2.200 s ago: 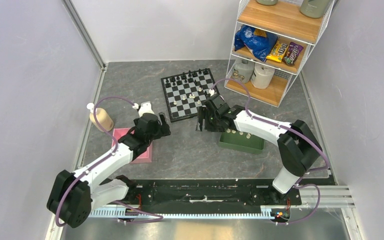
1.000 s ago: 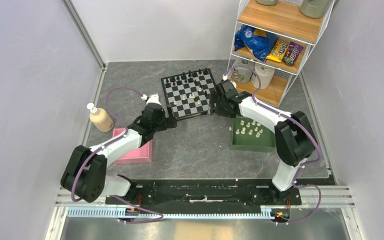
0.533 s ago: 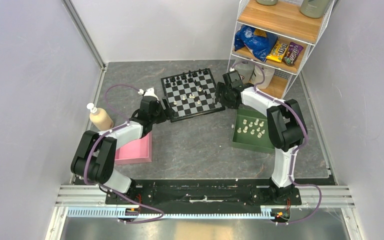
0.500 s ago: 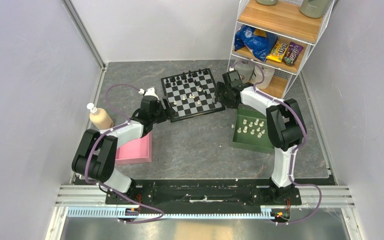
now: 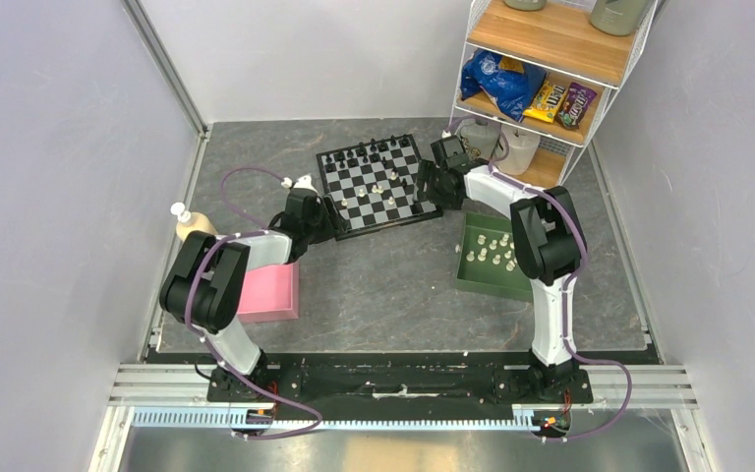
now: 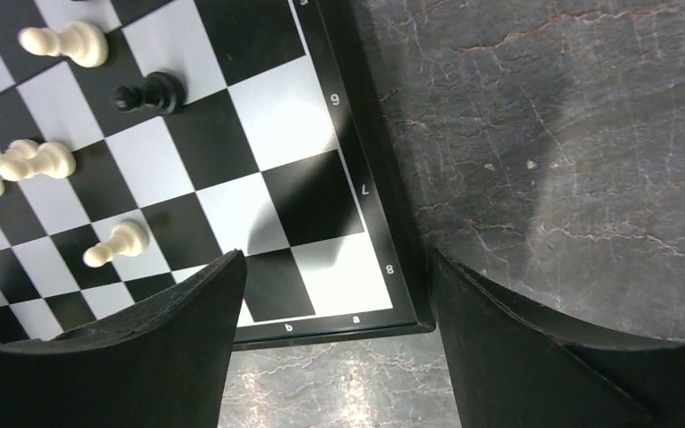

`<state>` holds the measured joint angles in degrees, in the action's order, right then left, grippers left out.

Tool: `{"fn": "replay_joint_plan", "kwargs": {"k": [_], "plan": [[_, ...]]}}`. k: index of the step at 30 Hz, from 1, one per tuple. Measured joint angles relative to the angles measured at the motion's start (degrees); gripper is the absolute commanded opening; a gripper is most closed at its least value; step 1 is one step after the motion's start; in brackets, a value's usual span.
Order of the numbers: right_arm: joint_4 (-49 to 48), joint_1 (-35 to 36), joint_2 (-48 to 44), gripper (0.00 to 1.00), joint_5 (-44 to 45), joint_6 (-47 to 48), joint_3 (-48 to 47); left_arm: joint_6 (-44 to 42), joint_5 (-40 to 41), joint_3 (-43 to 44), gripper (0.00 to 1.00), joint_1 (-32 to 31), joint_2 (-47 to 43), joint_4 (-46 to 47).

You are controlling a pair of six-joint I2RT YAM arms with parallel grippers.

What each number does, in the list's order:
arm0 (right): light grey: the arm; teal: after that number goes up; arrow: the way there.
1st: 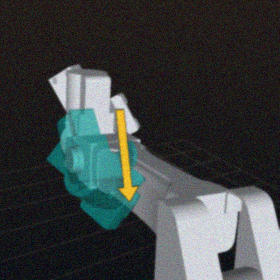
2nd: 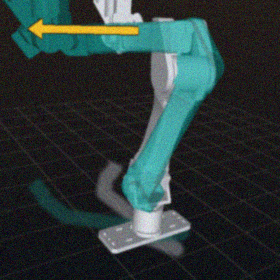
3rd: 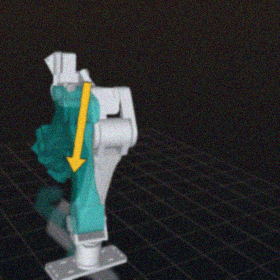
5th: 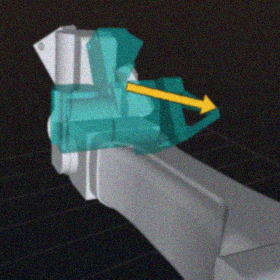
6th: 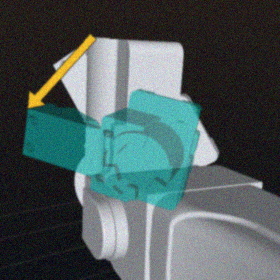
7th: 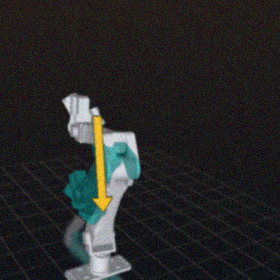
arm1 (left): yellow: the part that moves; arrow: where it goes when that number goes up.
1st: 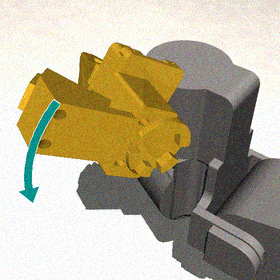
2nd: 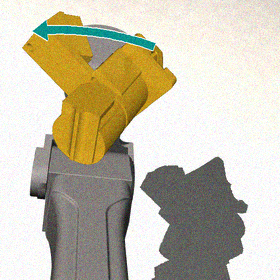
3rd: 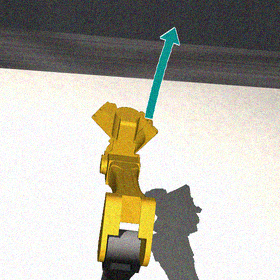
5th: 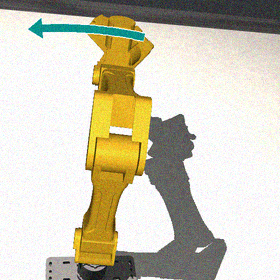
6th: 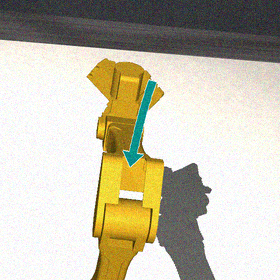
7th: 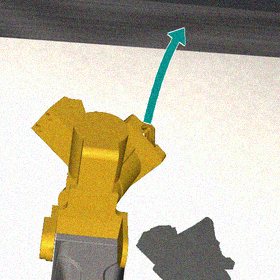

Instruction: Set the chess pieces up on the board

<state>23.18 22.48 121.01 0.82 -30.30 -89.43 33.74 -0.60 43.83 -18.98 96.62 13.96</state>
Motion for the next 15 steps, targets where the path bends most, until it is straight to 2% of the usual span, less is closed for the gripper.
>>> {"fn": "replay_joint_plan", "kwargs": {"k": [6, 15], "plan": [[0.1, -0.2, 1.0, 0.77, -1.3, 0.4, -0.5, 0.2, -0.2, 0.6, 0.58, 0.0, 1.4, 1.4], [-1.0, -0.5, 0.4, 0.69, -3.2, 0.9, 1.1, 0.4, -0.2, 0.5, 0.43, 0.8, 1.5, 0.9]]}}
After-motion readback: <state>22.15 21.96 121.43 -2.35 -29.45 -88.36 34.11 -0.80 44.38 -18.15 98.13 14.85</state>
